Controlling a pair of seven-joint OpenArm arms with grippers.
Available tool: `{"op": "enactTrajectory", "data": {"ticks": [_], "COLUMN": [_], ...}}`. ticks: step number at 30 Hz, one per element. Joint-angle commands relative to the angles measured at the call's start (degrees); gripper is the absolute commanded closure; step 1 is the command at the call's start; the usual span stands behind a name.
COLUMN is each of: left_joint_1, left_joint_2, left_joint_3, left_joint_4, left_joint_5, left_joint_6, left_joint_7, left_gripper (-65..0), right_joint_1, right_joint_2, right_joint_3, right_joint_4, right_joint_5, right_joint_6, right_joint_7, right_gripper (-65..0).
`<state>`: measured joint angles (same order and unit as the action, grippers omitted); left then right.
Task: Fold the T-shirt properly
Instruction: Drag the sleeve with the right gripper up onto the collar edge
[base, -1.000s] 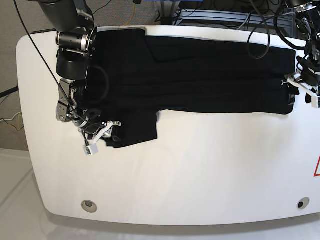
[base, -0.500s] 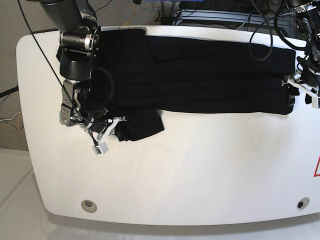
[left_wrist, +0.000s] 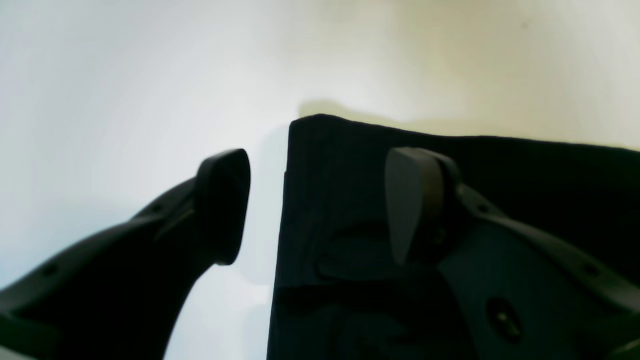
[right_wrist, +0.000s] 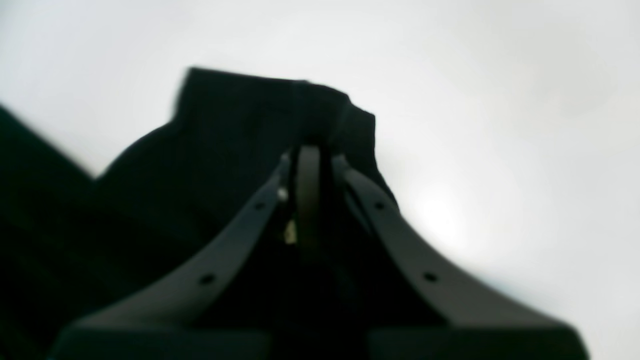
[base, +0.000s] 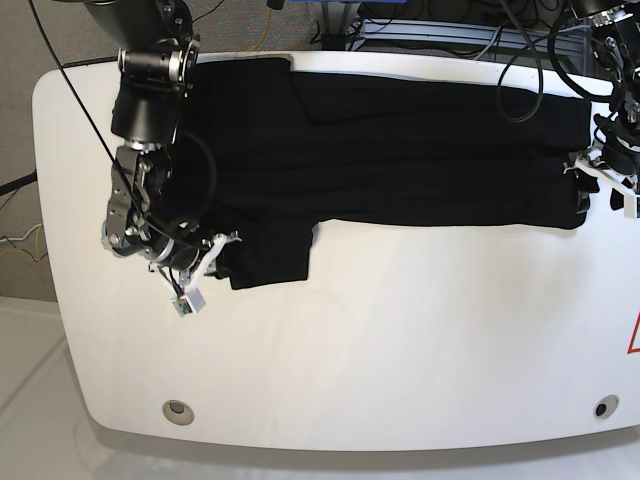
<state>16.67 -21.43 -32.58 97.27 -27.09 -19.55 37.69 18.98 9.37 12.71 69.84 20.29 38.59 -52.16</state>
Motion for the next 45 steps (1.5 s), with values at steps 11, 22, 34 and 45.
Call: {"op": "enactTrajectory", "data": {"ticks": [11, 22, 34, 45], "left_joint_1": [0.51, 0.30, 0.03, -0.22], "left_joint_2": [-1.02, -1.14, -1.30, -1.31], "left_joint_3": [-0.40, -0.36, -0.16, -0.16], "left_joint_4": [1.21, 0.93, 1.00, 0.39], "left_joint_5": [-0.82, -1.01, -1.00, -1.29], "left_joint_6": [-0.03, -0.18, -0.20, -0.20], "left_joint_7": [-1.30, -1.12, -0.67, -0.56], "left_gripper": [-40.0, -40.0, -39.9, -40.9], "right_joint_1": [-9.30, -19.54, -20.26, -25.66], "right_joint_2": [1.75, -2.31, -10.15, -6.67], "right_joint_3": [0.56, 0.62, -4.37, -5.73], "right_joint_4": [16.75, 28.24, 26.58, 32.10], "right_joint_5": [15.69, 17.95, 17.42, 19.89], "right_joint_6": [0.75, 1.41, 1.41, 1.41], "right_joint_7": [-13.68, -17.54, -17.50, -18.68], "right_gripper": [0.0, 0.0, 0.0, 0.0]}}
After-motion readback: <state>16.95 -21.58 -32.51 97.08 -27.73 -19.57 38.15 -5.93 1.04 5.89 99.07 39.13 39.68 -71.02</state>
